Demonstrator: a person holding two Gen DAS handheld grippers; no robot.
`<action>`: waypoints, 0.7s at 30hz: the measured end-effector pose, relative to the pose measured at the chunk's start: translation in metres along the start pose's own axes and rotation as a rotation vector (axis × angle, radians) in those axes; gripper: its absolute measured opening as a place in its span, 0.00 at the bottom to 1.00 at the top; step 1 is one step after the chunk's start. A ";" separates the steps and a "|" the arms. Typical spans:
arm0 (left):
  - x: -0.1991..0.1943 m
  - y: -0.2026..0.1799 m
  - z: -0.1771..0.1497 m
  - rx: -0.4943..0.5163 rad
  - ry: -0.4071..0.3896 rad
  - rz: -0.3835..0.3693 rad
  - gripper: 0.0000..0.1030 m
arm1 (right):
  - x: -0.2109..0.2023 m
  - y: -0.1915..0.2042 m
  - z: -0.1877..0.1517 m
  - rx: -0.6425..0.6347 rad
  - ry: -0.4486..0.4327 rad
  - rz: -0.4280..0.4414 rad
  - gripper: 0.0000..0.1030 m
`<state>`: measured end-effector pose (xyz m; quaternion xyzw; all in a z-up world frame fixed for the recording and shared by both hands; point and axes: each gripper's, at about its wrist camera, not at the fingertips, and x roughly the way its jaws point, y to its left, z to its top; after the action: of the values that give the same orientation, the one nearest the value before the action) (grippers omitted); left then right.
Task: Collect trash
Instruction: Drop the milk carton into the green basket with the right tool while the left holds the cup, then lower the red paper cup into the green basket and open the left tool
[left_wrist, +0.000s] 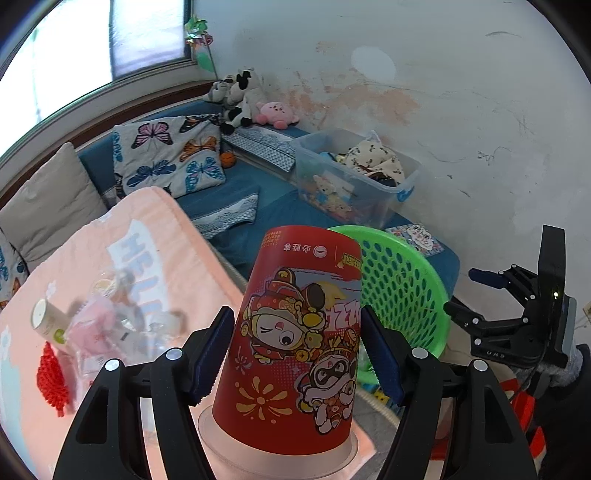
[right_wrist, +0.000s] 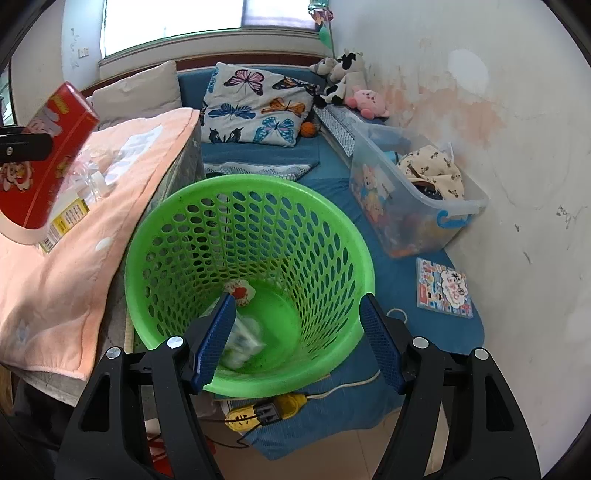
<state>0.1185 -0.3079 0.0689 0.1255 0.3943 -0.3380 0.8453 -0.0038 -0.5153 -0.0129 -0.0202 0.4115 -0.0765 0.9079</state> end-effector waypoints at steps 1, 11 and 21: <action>0.002 -0.002 0.001 0.005 0.000 -0.001 0.65 | -0.001 0.000 0.000 0.001 -0.003 0.002 0.68; 0.032 -0.028 0.020 0.022 -0.012 -0.045 0.65 | -0.009 -0.005 0.000 0.017 -0.020 -0.001 0.71; 0.077 -0.047 0.024 -0.010 0.024 -0.075 0.65 | -0.011 -0.010 -0.005 0.050 -0.033 0.026 0.73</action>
<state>0.1368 -0.3909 0.0293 0.1102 0.4106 -0.3660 0.8278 -0.0162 -0.5237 -0.0074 0.0066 0.3945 -0.0748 0.9158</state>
